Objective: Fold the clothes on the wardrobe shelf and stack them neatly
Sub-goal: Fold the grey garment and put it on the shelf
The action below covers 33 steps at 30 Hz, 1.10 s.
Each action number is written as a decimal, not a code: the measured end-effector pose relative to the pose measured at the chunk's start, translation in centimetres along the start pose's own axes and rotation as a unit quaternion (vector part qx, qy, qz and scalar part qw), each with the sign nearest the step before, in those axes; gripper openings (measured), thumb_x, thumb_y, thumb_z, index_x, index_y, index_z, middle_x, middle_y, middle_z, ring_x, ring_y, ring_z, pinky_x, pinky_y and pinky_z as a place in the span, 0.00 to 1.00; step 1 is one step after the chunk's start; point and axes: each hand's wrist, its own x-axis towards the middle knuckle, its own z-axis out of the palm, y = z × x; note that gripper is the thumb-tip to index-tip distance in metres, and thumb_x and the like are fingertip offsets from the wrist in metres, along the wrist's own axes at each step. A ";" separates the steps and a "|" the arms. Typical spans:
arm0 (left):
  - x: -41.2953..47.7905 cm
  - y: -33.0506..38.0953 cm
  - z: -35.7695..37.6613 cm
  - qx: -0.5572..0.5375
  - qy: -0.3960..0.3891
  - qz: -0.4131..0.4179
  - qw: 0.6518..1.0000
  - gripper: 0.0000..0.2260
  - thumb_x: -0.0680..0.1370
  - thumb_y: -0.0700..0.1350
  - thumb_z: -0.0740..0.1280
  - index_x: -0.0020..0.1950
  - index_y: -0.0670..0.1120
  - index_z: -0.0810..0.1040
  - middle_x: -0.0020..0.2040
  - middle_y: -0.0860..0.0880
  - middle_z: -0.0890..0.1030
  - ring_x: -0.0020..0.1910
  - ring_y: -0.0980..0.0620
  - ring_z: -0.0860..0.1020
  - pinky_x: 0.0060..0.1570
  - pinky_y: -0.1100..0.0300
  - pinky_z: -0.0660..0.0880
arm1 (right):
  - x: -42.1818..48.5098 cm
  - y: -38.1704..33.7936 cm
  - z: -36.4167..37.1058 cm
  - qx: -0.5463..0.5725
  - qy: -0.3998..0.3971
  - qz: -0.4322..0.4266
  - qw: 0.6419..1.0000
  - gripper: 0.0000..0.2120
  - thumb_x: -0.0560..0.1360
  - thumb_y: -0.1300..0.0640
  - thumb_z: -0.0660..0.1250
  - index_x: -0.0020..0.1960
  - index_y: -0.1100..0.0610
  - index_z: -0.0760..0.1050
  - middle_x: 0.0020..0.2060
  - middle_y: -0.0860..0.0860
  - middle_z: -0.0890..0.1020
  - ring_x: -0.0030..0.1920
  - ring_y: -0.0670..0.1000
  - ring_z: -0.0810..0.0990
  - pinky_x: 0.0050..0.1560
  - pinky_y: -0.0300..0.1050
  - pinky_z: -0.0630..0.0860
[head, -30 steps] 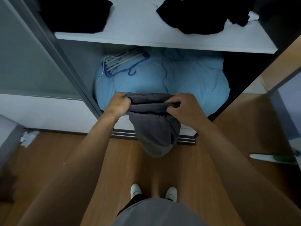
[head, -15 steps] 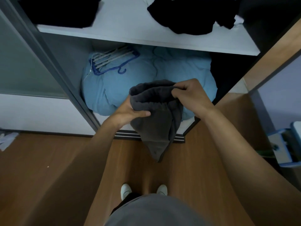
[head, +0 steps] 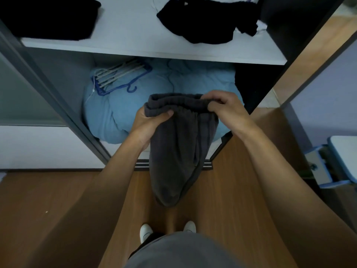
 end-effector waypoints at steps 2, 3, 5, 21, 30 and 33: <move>0.0 0.9 0.7 -0.021 0.031 0.013 0.999 0.14 0.74 0.34 0.74 0.59 0.39 0.80 0.51 0.43 0.86 0.52 0.47 0.84 0.54 0.56 0.81 | -0.9 1.0 0.1 0.227 0.025 0.005 0.974 0.13 0.76 0.56 0.66 0.61 0.51 0.76 0.55 0.52 0.81 0.55 0.46 0.80 0.54 0.37 0.76; 0.1 1.3 1.0 -0.023 0.040 0.022 0.999 0.15 0.73 0.34 0.74 0.59 0.38 0.80 0.52 0.42 0.86 0.52 0.45 0.84 0.55 0.55 0.81 | -1.3 1.8 0.4 0.305 0.020 0.017 0.952 0.19 0.76 0.53 0.66 0.66 0.49 0.71 0.62 0.53 0.79 0.61 0.49 0.79 0.61 0.40 0.76; 0.2 1.9 1.6 -0.015 0.055 0.036 0.998 0.17 0.73 0.34 0.75 0.61 0.35 0.79 0.53 0.40 0.85 0.54 0.44 0.84 0.57 0.52 0.80 | -2.1 2.8 1.5 0.304 0.004 0.030 0.952 0.28 0.73 0.51 0.70 0.71 0.47 0.65 0.66 0.49 0.76 0.66 0.46 0.77 0.65 0.41 0.75; -0.6 0.8 -5.0 0.102 -0.144 -0.105 0.979 0.43 0.56 0.62 0.83 0.67 0.49 0.74 0.64 0.50 0.81 0.64 0.52 0.79 0.65 0.55 0.74 | -1.3 -0.5 3.9 0.394 -0.047 0.150 0.906 0.10 0.78 0.56 0.70 0.57 0.59 0.81 0.53 0.55 0.86 0.53 0.52 0.86 0.47 0.41 0.82; 0.0 3.1 -1.7 0.006 -0.040 -0.137 0.990 0.23 0.70 0.49 0.75 0.64 0.45 0.80 0.57 0.43 0.85 0.56 0.46 0.83 0.54 0.53 0.79 | -0.8 0.1 0.6 0.486 -0.135 0.197 0.840 0.31 0.75 0.40 0.66 0.72 0.57 0.72 0.69 0.57 0.77 0.69 0.57 0.75 0.68 0.53 0.74; 0.1 4.0 -0.7 -0.023 -0.018 -0.187 0.982 0.18 0.76 0.48 0.71 0.64 0.41 0.80 0.55 0.41 0.85 0.53 0.45 0.85 0.46 0.54 0.81 | -3.4 2.5 3.0 0.420 -0.133 0.232 0.867 0.27 0.67 0.45 0.75 0.62 0.55 0.77 0.57 0.51 0.85 0.58 0.50 0.84 0.52 0.44 0.82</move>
